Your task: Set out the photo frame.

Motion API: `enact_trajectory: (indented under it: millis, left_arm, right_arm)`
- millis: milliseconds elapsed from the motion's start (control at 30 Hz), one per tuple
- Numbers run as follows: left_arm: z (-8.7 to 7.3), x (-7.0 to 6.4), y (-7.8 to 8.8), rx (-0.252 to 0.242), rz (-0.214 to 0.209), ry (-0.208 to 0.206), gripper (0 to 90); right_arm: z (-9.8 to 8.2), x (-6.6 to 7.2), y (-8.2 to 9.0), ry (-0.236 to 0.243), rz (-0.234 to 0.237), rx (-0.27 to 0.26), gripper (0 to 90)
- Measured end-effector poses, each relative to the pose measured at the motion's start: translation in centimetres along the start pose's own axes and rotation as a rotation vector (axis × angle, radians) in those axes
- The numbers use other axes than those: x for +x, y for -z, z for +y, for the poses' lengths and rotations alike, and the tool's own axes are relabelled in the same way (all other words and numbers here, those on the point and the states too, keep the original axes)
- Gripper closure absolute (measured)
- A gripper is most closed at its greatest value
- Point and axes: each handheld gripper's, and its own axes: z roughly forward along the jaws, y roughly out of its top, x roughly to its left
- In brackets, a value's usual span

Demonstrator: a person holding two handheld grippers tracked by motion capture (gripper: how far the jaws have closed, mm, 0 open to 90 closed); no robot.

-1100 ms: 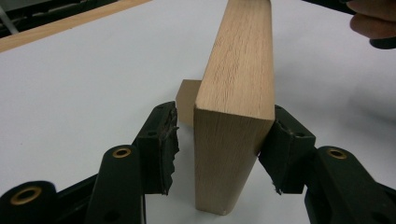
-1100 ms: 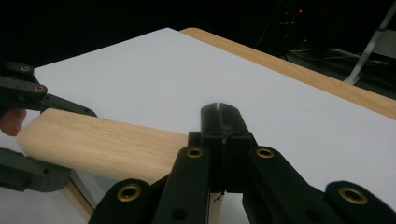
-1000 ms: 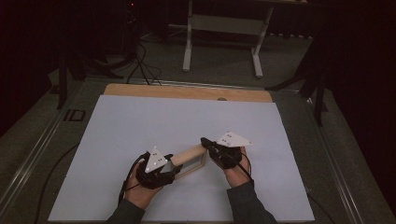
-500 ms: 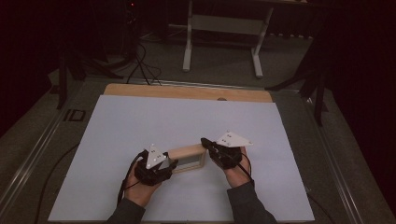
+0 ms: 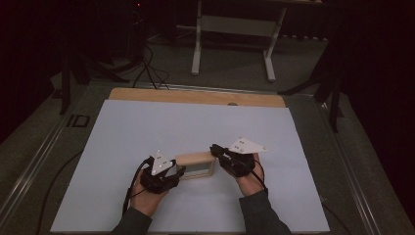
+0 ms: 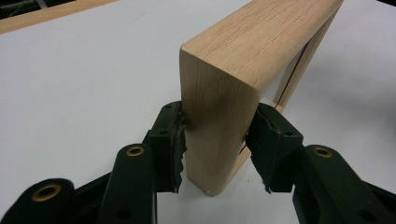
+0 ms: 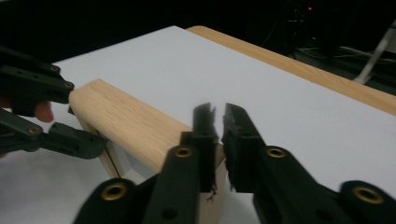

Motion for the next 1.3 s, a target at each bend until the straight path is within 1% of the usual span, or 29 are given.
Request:
enact_trajectory:
  millis: [67, 167, 233, 300, 367, 400, 600, 833, 1000, 1167, 1300]
  left_arm:
    - [0.0, 0.0, 0.0, 0.001, -0.004, 0.0, 56.0]
    - [0.0, 0.1, 0.0, 0.003, -0.006, 0.003, 55.9]
    - [-0.1, 0.1, -0.1, 0.004, -0.007, 0.002, 55.9]
    - [-0.1, 0.1, -0.1, 0.002, -0.009, 0.003, 55.9]
    - [-0.1, 0.1, -0.1, 0.003, -0.009, 0.003, 55.9]
    - [-0.1, 0.1, -0.1, 0.004, -0.01, 0.003, 55.9]
    - [-0.2, 0.1, -0.1, 0.003, -0.01, 0.0, 56.0]
    - [-0.2, 0.1, -0.2, 0.001, -0.01, -0.003, 56.4]
    - [-0.2, 0.2, -0.1, 0.002, -0.012, -0.006, 56.6]
    - [-0.2, 0.2, -0.1, 0.002, -0.012, -0.007, 56.6]
    - [-0.2, 0.2, -0.1, 0.001, -0.015, -0.007, 56.6]
  right_arm:
    - [0.0, -0.2, 0.2, -0.011, 0.021, -0.003, 71.5]
    - [0.0, -0.5, 0.4, -0.024, 0.034, -0.011, 63.8]
    - [0.0, -0.6, 0.4, -0.022, 0.051, -0.008, 58.8]
    - [0.0, -0.6, 0.4, -0.018, 0.062, -0.003, 55.4]
    - [-0.1, -0.6, 0.4, -0.014, 0.066, -0.001, 54.2]
    - [-0.1, -0.7, 0.4, -0.012, 0.077, 0.006, 52.0]
    - [-0.3, -0.6, 0.4, -0.006, 0.114, 0.015, 47.8]
    - [-0.5, -0.6, 0.3, -0.001, 0.141, 0.026, 44.8]
    - [-0.7, -0.5, 0.1, -0.005, 0.162, 0.054, 40.8]
    - [-1.1, -0.6, -0.3, 0.001, 0.17, 0.077, 39.0]
    - [-1.4, -0.5, -0.7, 0.022, 0.168, 0.105, 37.9]
